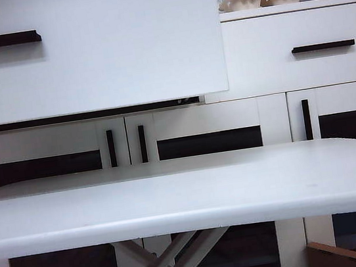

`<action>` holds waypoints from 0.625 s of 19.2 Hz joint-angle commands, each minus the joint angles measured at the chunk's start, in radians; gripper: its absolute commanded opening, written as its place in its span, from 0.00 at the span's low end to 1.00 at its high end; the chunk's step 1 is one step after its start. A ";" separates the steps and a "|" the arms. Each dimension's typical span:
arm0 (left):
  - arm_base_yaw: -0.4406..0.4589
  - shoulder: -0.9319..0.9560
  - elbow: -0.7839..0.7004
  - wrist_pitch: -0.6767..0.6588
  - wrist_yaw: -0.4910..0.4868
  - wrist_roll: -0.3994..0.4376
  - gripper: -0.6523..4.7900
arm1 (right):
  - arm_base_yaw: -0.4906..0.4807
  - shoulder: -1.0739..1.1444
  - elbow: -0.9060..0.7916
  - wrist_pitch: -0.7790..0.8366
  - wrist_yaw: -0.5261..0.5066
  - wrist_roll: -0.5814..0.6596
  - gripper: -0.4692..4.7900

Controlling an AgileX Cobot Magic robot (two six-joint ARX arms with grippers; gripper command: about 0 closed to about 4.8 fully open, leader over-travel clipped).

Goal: Pick up a can of beer from the white table, open the left drawer, place the beer inside the drawer, and finally close the drawer.

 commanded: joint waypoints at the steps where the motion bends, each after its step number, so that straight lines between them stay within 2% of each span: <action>1: 0.000 0.089 0.169 -0.139 -0.001 0.060 0.11 | 0.001 0.032 0.044 0.040 -0.003 0.016 0.39; 4: 0.000 0.159 0.291 -0.274 -0.039 0.171 0.11 | 0.001 0.090 0.145 -0.044 -0.003 0.024 0.39; 12: 0.000 0.190 0.320 -0.308 -0.033 0.205 0.11 | 0.002 0.338 0.468 -0.221 -0.067 0.024 0.39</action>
